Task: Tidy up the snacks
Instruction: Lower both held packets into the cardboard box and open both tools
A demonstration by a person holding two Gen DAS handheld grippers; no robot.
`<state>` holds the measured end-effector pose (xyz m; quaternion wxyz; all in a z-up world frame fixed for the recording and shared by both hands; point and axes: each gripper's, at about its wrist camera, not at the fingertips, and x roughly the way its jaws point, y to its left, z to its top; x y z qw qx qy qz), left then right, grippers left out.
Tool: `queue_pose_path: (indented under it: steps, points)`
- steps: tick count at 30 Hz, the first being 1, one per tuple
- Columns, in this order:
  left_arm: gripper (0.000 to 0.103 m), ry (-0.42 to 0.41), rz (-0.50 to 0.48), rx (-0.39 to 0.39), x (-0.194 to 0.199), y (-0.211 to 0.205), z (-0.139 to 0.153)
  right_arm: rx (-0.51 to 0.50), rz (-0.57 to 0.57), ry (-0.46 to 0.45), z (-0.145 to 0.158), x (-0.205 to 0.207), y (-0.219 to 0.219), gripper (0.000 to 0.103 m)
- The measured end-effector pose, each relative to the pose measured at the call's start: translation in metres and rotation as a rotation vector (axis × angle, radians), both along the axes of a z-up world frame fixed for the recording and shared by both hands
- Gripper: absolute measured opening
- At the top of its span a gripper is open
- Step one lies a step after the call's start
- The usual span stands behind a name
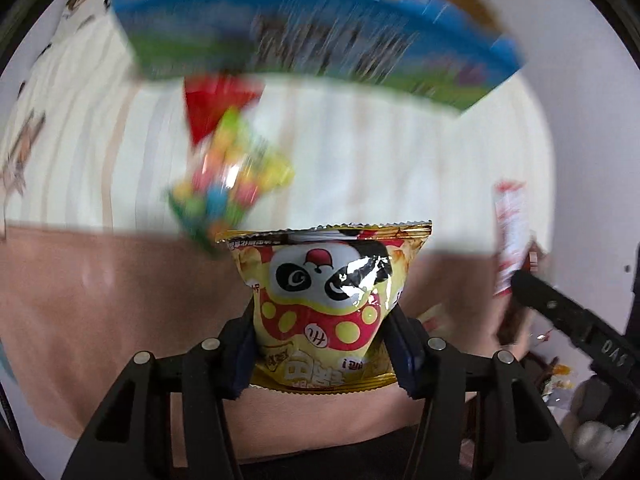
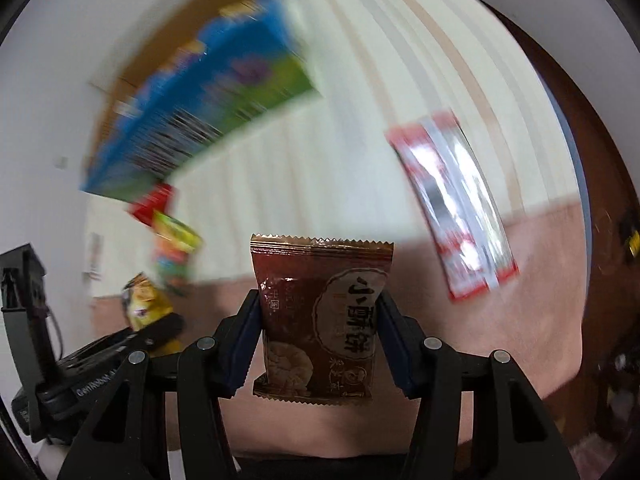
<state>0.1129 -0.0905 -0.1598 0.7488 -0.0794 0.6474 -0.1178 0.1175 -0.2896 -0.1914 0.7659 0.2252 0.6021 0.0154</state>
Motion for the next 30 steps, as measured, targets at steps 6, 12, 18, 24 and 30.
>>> queue_pose_path:
  steps: [6, 12, 18, 24, 30]
  points:
    - [0.053, -0.13, -0.001, -0.098, 0.069, -0.008, 0.08, 0.035, 0.073, -0.164, 0.078, 0.081, 0.018, 0.058]
    - [0.053, -0.127, 0.033, -0.076, 0.177, -0.003, 0.1, -0.046, 0.107, -0.217, 0.1, 0.174, 0.036, 0.058]
    - [0.053, -0.016, 0.058, -0.029, 0.238, -0.002, 0.059, -0.148, 0.138, -0.151, 0.076, 0.24, 0.042, 0.058]
    - [0.054, 0.093, 0.046, -0.013, 0.256, -0.003, 0.029, -0.195, 0.173, -0.065, 0.039, 0.269, 0.05, 0.059]
    - [0.081, 0.146, 0.076, -0.004, 0.263, 0.009, -0.001, -0.232, 0.207, 0.019, 0.01, 0.275, 0.052, 0.091]
